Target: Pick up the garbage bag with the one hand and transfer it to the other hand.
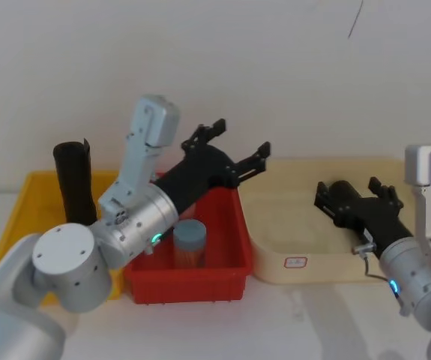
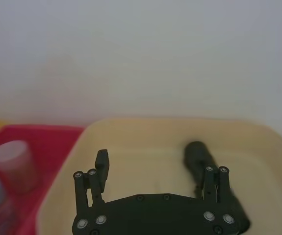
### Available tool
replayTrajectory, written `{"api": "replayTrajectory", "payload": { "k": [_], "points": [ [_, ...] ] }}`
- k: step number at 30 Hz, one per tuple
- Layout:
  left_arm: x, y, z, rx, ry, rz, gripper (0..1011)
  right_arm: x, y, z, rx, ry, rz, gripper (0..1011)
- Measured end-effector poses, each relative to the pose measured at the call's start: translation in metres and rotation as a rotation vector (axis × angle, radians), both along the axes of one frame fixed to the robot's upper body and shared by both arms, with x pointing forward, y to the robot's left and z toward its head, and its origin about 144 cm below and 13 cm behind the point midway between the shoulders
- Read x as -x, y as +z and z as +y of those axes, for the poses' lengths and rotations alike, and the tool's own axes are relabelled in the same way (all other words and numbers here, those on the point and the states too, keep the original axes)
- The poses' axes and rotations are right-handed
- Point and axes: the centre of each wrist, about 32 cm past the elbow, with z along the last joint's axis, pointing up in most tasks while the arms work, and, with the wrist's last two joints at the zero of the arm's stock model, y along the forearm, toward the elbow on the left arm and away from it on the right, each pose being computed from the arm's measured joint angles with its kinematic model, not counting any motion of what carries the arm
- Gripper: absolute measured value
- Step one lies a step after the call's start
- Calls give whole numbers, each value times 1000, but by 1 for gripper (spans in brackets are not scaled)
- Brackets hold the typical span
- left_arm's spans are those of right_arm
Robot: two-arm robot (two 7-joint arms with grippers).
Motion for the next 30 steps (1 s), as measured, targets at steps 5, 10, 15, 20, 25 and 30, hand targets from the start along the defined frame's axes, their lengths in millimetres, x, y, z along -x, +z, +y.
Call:
{"api": "replayTrajectory", "payload": {
  "k": [5,10,15,20,25,30],
  "points": [
    [12,-1,11,-14,70,7,1000,9,0,2,-1,87,8,1000],
    [25,-3,24,-31,142,15,1000,16,1,4,3,159,11,1000],
    [40,-3,37,-50,226,26,1000,23,1,6,10,243,14,1000],
    [55,-5,48,-65,311,39,1000,29,2,10,14,331,15,1000],
    [69,-6,57,-74,382,50,1000,33,2,14,21,403,17,1000],
    [79,-7,63,-79,426,58,1000,37,3,19,30,467,19,1000]
  ]
}}
